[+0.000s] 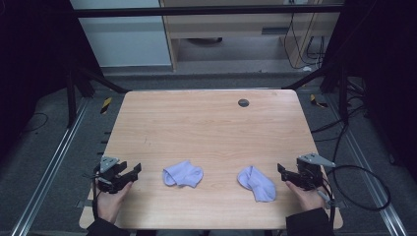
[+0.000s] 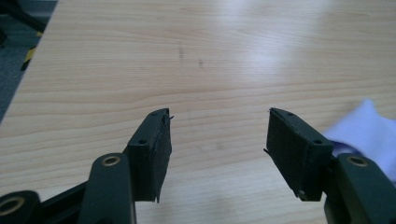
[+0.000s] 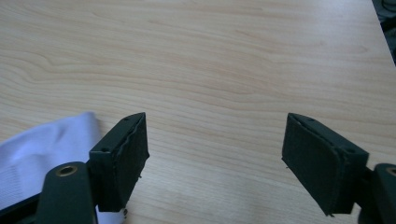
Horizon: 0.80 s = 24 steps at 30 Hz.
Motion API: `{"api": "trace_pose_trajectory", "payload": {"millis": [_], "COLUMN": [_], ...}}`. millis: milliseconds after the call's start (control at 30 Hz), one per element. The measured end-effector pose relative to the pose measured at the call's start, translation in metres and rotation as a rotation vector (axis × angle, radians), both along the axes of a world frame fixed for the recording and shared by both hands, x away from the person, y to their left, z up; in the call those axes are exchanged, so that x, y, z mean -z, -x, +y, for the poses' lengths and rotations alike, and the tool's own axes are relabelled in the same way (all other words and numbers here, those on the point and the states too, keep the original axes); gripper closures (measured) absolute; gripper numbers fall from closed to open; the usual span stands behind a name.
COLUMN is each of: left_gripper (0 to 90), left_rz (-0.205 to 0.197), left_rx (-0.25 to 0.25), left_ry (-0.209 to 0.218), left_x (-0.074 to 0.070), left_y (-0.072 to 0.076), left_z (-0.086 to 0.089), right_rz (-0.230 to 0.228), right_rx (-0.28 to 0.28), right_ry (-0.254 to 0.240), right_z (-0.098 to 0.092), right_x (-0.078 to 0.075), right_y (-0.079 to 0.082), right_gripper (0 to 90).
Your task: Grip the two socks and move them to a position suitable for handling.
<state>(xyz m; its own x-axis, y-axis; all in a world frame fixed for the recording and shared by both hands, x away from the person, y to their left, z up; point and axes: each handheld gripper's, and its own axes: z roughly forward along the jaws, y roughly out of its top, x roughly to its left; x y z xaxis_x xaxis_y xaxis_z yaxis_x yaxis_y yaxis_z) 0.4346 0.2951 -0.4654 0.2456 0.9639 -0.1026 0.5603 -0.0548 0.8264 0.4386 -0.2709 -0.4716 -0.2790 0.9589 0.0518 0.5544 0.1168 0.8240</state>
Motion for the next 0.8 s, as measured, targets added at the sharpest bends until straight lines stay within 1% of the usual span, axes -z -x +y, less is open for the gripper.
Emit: {"api": "trace_pose_trajectory", "payload": {"millis": [33, 67, 133, 200, 267, 300, 367, 400, 433, 500, 633, 667, 733, 800], "left_gripper": [39.0, 38.8, 38.4, 37.8, 37.8, 37.8, 37.4, 37.1, 36.7, 36.4, 36.6, 36.6, 36.9, 37.5], "left_rz": [-0.003, -0.006, -0.01, -0.011, -0.008, -0.008, -0.015, -0.01, -0.014, -0.018, -0.022, -0.021, -0.028, -0.032], "left_rx": [0.013, 0.027, 0.051, 0.072, 0.089, 0.094, 0.113, 0.122, 0.127, 0.138, 0.15, 0.155, 0.161, 0.172], "left_ry": [0.004, 0.004, -0.002, -0.002, -0.009, -0.011, -0.012, -0.014, -0.01, -0.005, -0.021, -0.018, -0.02, -0.014], "left_x": [-0.001, -0.002, -0.004, -0.004, -0.005, -0.006, -0.007, -0.009, -0.01, -0.013, -0.018, -0.019, -0.022, -0.024], "left_y": [0.002, 0.003, 0.006, 0.007, 0.006, 0.006, 0.006, 0.006, 0.006, 0.006, 0.004, 0.003, 0.002, 0.0], "left_z": [-0.004, -0.008, -0.014, -0.021, -0.027, -0.029, -0.034, -0.036, -0.038, -0.041, -0.051, -0.053, -0.059, -0.066], "right_rz": [0.0, -0.009, -0.01, -0.013, -0.006, -0.007, 0.002, -0.002, 0.003, 0.004, 0.014, 0.011, 0.018, 0.017], "right_rx": [-0.006, -0.013, -0.025, -0.037, -0.051, -0.054, -0.06, -0.067, -0.072, -0.077, -0.107, -0.118, -0.126, -0.135], "right_ry": [-0.003, 0.015, 0.026, 0.023, 0.02, 0.027, 0.027, 0.038, 0.042, 0.03, 0.047, 0.047, 0.038, 0.044], "right_z": [0.002, 0.003, 0.006, 0.01, 0.014, 0.016, 0.021, 0.023, 0.025, 0.029, 0.036, 0.037, 0.039, 0.041], "right_x": [-0.002, -0.003, -0.005, -0.008, -0.01, -0.01, -0.012, -0.013, -0.014, -0.016, -0.02, -0.02, -0.02, -0.02], "right_y": [0.002, 0.004, 0.005, 0.006, 0.007, 0.007, 0.009, 0.009, 0.009, 0.011, 0.015, 0.016, 0.019, 0.022], "right_gripper": [24.7, 26.0, 27.2, 28.4, 30.1, 31.1, 31.9, 32.6, 33.3, 34.5, 37.0, 37.8, 38.7, 39.5]}}
